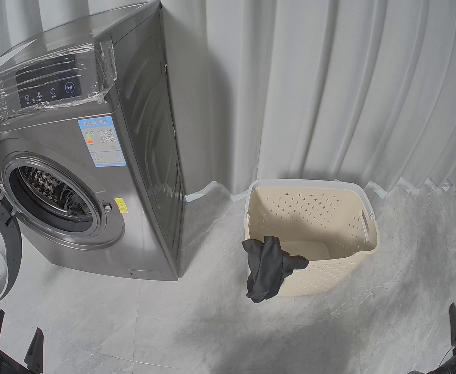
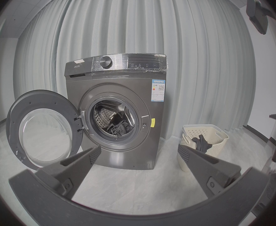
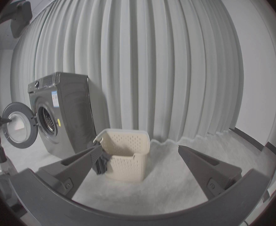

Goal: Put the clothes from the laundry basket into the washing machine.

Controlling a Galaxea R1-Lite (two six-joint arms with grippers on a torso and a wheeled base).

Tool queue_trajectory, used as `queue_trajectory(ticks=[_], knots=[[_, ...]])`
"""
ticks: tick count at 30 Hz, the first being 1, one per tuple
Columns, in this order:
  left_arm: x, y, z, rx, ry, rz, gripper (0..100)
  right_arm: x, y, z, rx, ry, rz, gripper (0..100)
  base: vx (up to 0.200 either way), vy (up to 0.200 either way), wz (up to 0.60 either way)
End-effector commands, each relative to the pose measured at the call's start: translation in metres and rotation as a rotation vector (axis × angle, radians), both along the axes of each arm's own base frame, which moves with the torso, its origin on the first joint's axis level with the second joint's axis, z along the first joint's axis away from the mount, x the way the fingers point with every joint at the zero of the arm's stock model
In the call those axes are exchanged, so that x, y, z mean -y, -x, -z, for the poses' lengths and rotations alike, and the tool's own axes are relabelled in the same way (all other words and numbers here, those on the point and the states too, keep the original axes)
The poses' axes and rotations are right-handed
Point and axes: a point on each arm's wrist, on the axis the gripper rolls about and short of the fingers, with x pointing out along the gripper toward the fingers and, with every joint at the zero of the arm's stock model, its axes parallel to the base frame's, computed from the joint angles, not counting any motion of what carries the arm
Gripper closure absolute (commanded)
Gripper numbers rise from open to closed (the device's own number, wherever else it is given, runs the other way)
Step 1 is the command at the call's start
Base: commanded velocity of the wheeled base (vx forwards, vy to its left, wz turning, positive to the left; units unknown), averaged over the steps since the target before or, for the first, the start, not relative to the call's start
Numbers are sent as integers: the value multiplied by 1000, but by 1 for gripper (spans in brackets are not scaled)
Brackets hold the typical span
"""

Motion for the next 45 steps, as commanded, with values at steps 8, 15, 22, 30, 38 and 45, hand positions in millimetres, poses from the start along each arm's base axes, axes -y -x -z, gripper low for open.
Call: queue_trajectory(ticks=[8, 15, 22, 30, 38, 45], knots=[[0, 0, 5, 0, -5, 1, 0, -10, -54, -69, -313, -2, -366, 0, 0, 0, 0], [0, 0, 5, 0, -5, 1, 0, -34, -105, -71, -421, 8, -543, 0, 0, 0, 0], [0, 0, 5, 0, -5, 2, 0, -55, -150, -66, -503, -65, -565, 0, 0, 0, 0], [0, 0, 5, 0, -4, 2, 0, -73, -185, -47, -589, -106, -561, 0, 0, 0, 0], [0, 0, 5, 0, -4, 5, 0, -99, -222, -16, -613, -106, -539, 0, 0, 0, 0], [0, 0, 5, 0, -1, 5, 0, -117, -248, 8, -620, -102, -538, 0, 0, 0, 0]])
